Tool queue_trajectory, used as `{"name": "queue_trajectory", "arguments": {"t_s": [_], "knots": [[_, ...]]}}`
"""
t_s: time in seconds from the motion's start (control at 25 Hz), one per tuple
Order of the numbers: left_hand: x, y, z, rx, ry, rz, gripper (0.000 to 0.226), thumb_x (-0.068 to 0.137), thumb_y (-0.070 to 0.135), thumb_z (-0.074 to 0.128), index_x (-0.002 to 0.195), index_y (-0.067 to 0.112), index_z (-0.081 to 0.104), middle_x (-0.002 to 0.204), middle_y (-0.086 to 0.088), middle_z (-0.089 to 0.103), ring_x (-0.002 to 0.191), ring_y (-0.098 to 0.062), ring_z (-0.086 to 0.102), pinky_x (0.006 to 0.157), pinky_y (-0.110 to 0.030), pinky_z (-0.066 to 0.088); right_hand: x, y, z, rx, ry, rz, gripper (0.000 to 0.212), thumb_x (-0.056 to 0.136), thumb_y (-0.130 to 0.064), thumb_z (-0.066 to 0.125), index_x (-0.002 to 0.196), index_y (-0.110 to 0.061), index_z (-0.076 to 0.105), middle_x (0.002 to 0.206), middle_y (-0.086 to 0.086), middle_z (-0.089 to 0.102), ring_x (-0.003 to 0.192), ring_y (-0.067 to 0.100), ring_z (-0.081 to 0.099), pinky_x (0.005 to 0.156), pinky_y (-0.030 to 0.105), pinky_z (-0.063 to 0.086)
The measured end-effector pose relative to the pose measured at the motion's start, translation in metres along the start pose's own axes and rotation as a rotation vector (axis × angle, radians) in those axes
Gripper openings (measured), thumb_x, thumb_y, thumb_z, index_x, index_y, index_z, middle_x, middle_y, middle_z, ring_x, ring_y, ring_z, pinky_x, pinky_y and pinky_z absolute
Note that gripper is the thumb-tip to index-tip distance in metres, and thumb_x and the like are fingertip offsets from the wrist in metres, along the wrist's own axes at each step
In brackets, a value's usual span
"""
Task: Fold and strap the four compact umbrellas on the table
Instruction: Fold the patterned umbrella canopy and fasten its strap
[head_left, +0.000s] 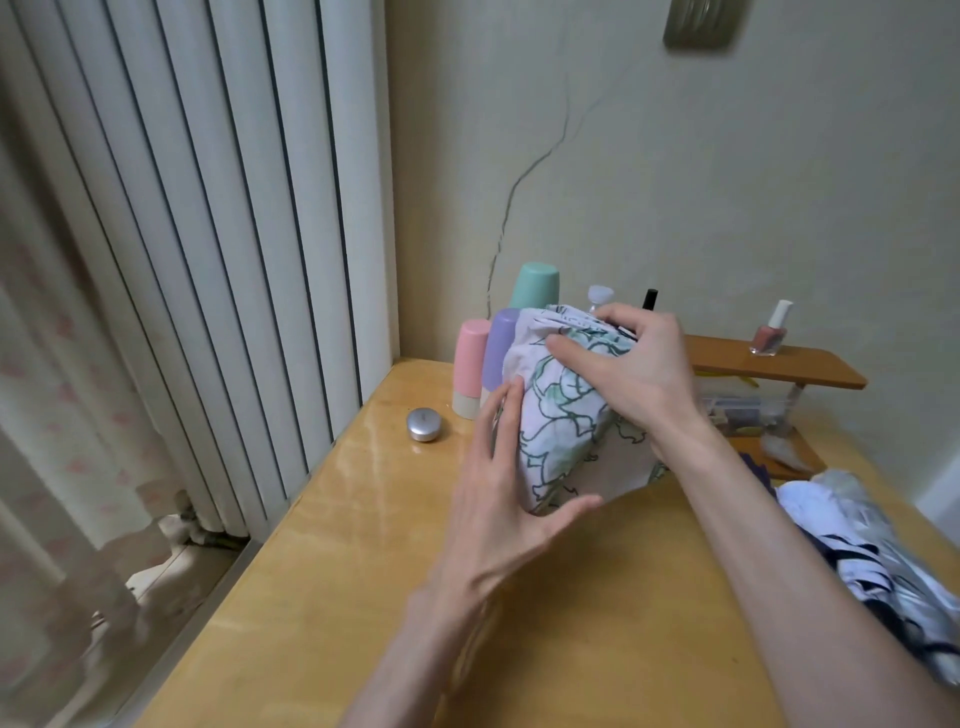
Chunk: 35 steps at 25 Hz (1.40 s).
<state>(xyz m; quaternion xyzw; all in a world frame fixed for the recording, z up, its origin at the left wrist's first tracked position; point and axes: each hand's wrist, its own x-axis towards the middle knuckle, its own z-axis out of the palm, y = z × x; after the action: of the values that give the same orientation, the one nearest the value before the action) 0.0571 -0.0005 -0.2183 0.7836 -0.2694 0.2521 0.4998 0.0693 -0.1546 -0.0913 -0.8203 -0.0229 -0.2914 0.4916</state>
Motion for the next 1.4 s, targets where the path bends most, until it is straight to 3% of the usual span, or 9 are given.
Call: {"name": "queue_trajectory", "arguments": {"t_s": [0.08, 0.2, 0.36, 0.44, 0.64, 0.8, 1.0, 1.24, 1.4], "knots": [[-0.003, -0.006, 0.005, -0.073, -0.019, -0.064, 0.121, 0.08, 0.041, 0.089, 0.169, 0.036, 0.007, 0.167, 0.014, 0.034, 0.151, -0.009, 0.04, 0.115, -0.044, 0.049, -0.006, -0.006, 0.005, 0.084, -0.011, -0.011, 0.021, 0.077, -0.033, 0.093, 0.081, -0.021, 0.076, 0.079, -0.009, 0.079, 0.077, 0.011, 0.076, 0.07, 0.03, 0.059], [-0.002, -0.01, 0.002, -0.206, 0.013, -0.141, 0.12, 0.072, 0.011, 0.087, 0.166, 0.04, 0.019, 0.15, 0.025, 0.055, 0.13, -0.003, 0.061, 0.101, -0.039, 0.059, -0.012, -0.011, 0.009, 0.146, -0.016, -0.011, 0.021, 0.079, -0.034, 0.092, 0.086, -0.021, 0.077, 0.083, -0.007, 0.08, 0.081, 0.013, 0.077, 0.075, 0.034, 0.062], [-0.008, -0.009, 0.005, -0.199, 0.122, -0.161, 0.114, 0.068, 0.01, 0.082, 0.161, 0.044, 0.027, 0.145, 0.02, 0.059, 0.122, -0.009, 0.067, 0.092, -0.043, 0.062, -0.011, -0.016, 0.0, -0.087, -0.153, -0.187, 0.041, 0.087, -0.039, 0.082, 0.119, -0.043, 0.059, 0.105, -0.012, 0.066, 0.088, 0.003, 0.069, 0.078, 0.03, 0.055], [-0.011, -0.01, 0.008, -0.147, 0.134, -0.167, 0.117, 0.068, 0.009, 0.082, 0.161, 0.049, 0.024, 0.147, 0.019, 0.06, 0.117, -0.014, 0.07, 0.086, -0.043, 0.063, -0.009, -0.021, -0.004, -0.213, -0.212, -0.265, 0.032, 0.089, -0.04, 0.078, 0.114, -0.046, 0.06, 0.112, -0.012, 0.054, 0.098, -0.002, 0.06, 0.082, 0.023, 0.049], [-0.016, -0.011, 0.015, 0.194, 0.183, -0.127, 0.123, 0.067, 0.019, 0.087, 0.161, 0.052, 0.016, 0.148, 0.017, 0.055, 0.095, -0.036, 0.072, 0.062, -0.049, 0.059, 0.003, -0.031, 0.007, -0.469, -0.129, -0.351, 0.011, 0.092, -0.039, 0.074, 0.087, -0.031, 0.068, 0.092, -0.01, 0.053, 0.091, 0.016, 0.059, 0.077, 0.035, 0.047], [-0.018, -0.003, 0.016, 0.276, 0.225, -0.184, 0.125, 0.07, 0.014, 0.091, 0.157, 0.055, 0.012, 0.134, -0.003, 0.068, 0.079, -0.044, 0.071, 0.054, -0.052, 0.057, 0.014, -0.033, 0.018, -0.475, -0.091, -0.204, 0.016, 0.095, -0.035, 0.071, 0.082, -0.028, 0.067, 0.074, -0.011, 0.051, 0.082, 0.022, 0.056, 0.071, 0.031, 0.039], [-0.018, -0.005, 0.013, 0.43, 0.189, -0.141, 0.129, 0.064, 0.006, 0.09, 0.158, 0.053, 0.015, 0.119, -0.004, 0.066, 0.06, -0.041, 0.063, 0.041, -0.043, 0.049, 0.017, -0.02, 0.022, -0.424, -0.08, -0.007, 0.035, 0.095, -0.033, 0.065, 0.062, -0.026, 0.056, 0.061, -0.006, 0.043, 0.076, 0.03, 0.052, 0.068, 0.033, 0.041], [-0.02, -0.01, 0.013, 0.492, 0.182, -0.156, 0.129, 0.061, 0.006, 0.089, 0.157, 0.054, 0.018, 0.111, -0.006, 0.065, 0.052, -0.039, 0.057, 0.039, -0.032, 0.037, 0.023, -0.018, 0.013, -0.428, -0.215, 0.053, 0.026, 0.086, -0.033, 0.075, 0.062, -0.021, 0.075, 0.045, -0.013, 0.051, 0.061, 0.013, 0.051, 0.056, 0.025, 0.037], [-0.019, -0.012, 0.01, 0.547, 0.187, -0.131, 0.141, 0.058, 0.008, 0.092, 0.161, 0.059, 0.01, 0.115, 0.002, 0.063, 0.058, -0.035, 0.06, 0.039, -0.035, 0.043, 0.032, 0.0, 0.017, -0.247, -0.101, 0.206, 0.025, 0.087, -0.038, 0.077, 0.072, -0.019, 0.076, 0.076, -0.006, 0.072, 0.085, 0.018, 0.069, 0.078, 0.03, 0.052]]}}
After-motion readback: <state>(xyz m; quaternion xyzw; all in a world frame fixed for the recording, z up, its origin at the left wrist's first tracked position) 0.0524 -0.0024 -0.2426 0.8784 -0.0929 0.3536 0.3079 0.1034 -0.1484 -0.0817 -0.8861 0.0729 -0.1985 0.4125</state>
